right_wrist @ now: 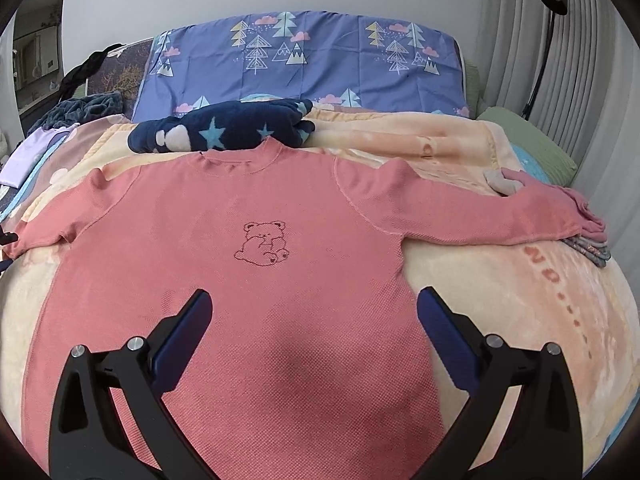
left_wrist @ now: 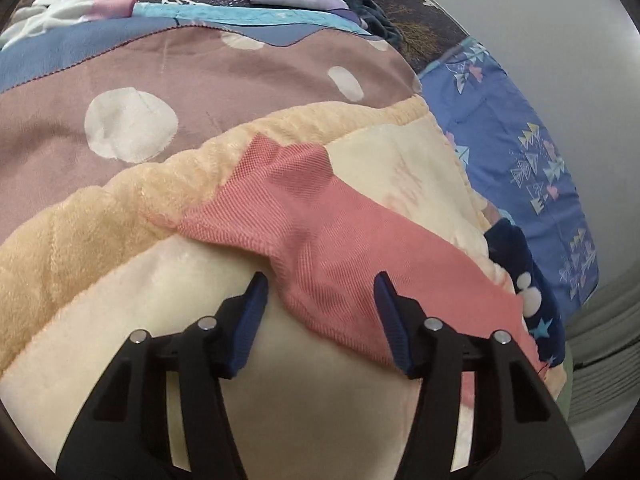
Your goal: Fold small clothes
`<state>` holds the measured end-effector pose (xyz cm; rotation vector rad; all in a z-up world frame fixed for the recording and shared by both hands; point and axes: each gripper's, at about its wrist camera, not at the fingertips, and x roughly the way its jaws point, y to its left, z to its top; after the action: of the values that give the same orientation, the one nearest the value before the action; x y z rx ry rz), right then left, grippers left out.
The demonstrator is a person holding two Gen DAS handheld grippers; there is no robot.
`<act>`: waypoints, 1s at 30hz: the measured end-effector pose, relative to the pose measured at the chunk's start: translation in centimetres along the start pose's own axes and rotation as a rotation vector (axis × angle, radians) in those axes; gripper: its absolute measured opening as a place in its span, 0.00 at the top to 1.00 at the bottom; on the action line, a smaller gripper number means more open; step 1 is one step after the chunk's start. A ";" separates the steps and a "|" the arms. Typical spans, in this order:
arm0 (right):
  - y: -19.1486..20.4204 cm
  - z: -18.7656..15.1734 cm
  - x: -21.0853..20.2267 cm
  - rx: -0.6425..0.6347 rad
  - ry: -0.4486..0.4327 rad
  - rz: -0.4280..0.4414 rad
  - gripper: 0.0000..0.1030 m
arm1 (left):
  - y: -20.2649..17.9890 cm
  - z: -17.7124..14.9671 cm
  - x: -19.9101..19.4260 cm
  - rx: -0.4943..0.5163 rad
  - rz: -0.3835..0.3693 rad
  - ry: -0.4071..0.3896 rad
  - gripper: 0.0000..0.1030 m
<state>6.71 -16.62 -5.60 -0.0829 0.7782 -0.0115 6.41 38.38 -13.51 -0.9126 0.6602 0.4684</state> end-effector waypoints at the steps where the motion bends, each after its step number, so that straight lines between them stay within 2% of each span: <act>1: -0.3 0.1 0.3 0.006 0.005 -0.007 0.01 | 0.4 0.4 0.2 -0.014 -0.001 -0.010 0.59; 3: -0.7 0.2 0.7 0.017 0.014 -0.013 0.01 | 1.0 1.3 0.5 -0.044 0.008 -0.031 0.81; 5: -1.0 0.3 1.0 0.026 0.018 -0.013 0.01 | 1.1 1.8 0.7 -0.074 0.009 -0.047 0.90; 7: -1.1 0.4 1.2 0.022 0.014 -0.009 0.01 | -0.5 2.1 0.0 -0.061 -0.022 -0.080 0.93; 9: -1.1 0.4 1.4 0.014 0.012 -0.012 0.01 | -3.7 1.9 -1.4 0.009 -0.059 -0.112 0.93; 12: -1.5 0.4 1.7 0.026 0.015 -0.008 0.01 | -12.2 -0.4 -4.2 0.213 -0.187 -0.130 0.93; 13: -1.7 0.4 1.7 0.033 0.017 -0.006 0.01 | -16.4 -2.3 -5.4 0.330 -0.237 -0.137 0.93; 15: -2.3 0.3 1.9 0.052 0.022 -0.007 0.01 | -22.0 -5.7 -6.9 0.489 -0.313 -0.134 0.93; 17: -3.2 0.0 2.1 0.068 0.030 -0.015 0.01 | -27.6 -10.8 -7.5 0.649 -0.403 -0.083 0.92; 19: -4.1 -0.3 2.2 0.084 0.039 -0.029 0.01 | -31.2 -15.8 -6.9 0.765 -0.454 -0.002 0.89; 20: -4.6 -0.4 2.2 0.094 0.043 -0.036 0.01 | -32.5 -18.4 -6.2 0.821 -0.467 0.037 0.84; 21: -5.5 -0.6 2.1 0.111 0.047 -0.046 0.01 | -33.4 -20.9 -5.5 0.875 -0.470 0.072 0.70; 23: -6.5 -0.9 1.9 0.128 0.048 -0.060 0.01 | -34.2 -25.5 -3.7 0.989 -0.435 0.126 0.53; 24: -7.3 -1.0 1.7 0.137 0.045 -0.067 0.01 | -34.0 -27.0 -3.1 1.028 -0.424 0.144 0.53; 26: -8.0 -1.2 1.5 0.139 0.040 -0.075 0.01 | -33.2 -28.3 -2.3 1.054 -0.408 0.186 0.51; 27: -8.4 -1.2 1.5 0.140 0.041 -0.071 0.01 | -32.7 -27.9 -2.1 1.039 -0.405 0.195 0.46; 29: -8.7 -0.9 1.7 0.150 0.053 -0.017 0.01 | -31.0 -26.5 -2.8 0.994 -0.389 0.176 0.38; 30: -8.6 -0.5 2.0 0.164 0.064 0.048 0.01 | -30.1 -25.4 -3.3 0.985 -0.374 0.148 0.36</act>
<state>7.92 -25.26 -6.66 0.0918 0.8407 -0.0327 14.73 0.62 -5.36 -0.1129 0.7217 -0.2715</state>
